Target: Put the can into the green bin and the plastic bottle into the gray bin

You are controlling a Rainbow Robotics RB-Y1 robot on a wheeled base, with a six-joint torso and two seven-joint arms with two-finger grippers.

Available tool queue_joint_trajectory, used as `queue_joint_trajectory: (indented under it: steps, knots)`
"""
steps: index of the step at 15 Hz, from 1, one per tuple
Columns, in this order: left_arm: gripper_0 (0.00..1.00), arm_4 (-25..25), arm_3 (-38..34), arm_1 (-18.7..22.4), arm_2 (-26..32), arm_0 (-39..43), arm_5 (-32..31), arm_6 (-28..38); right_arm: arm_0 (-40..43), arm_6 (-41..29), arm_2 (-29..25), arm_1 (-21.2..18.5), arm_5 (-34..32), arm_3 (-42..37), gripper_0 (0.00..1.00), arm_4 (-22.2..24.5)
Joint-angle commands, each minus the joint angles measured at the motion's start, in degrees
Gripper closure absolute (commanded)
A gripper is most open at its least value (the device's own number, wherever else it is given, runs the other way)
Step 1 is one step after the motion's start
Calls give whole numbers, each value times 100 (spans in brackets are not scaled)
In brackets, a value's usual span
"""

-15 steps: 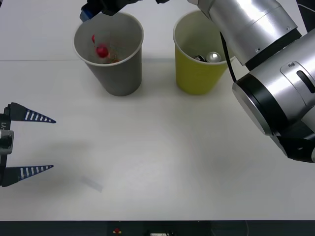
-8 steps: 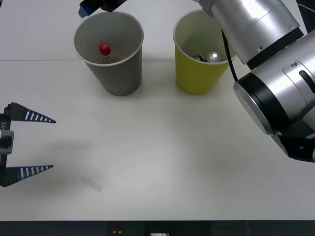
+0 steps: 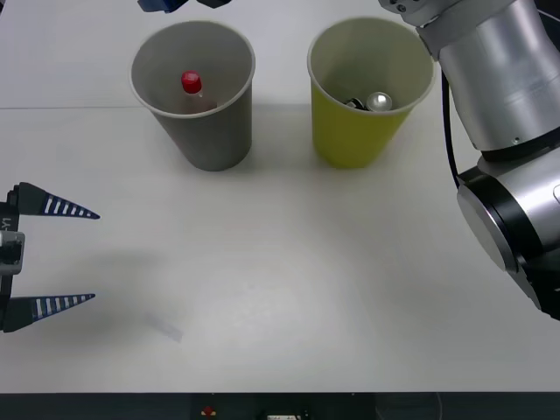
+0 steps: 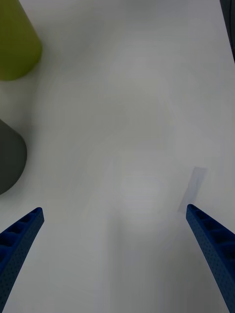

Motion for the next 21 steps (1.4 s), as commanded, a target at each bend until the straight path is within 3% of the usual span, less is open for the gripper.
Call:
queue_joint_trajectory:
  steps: [1,4,9,14,17,21]
  knots:
    - [0,0,0,0,0,0,0,0,608,129,-456,-4,-485,-1084,0,12]
    - [0,0,0,0,0,0,0,0,1478,348,-763,-4,-520,-2156,0,-94]
    - [0,0,0,0,0,0,0,0,3042,990,-1212,-135,-520,-3589,0,-990]
    - [0,0,0,0,0,0,0,0,4167,1140,-1379,-645,-520,-4679,0,-1579]
    - [0,0,0,0,0,0,0,0,4967,1324,-1493,-856,-547,-5329,0,-1693]
    - [0,0,0,0,0,0,0,0,5670,2194,-1959,-918,-1065,-5611,0,-2106]
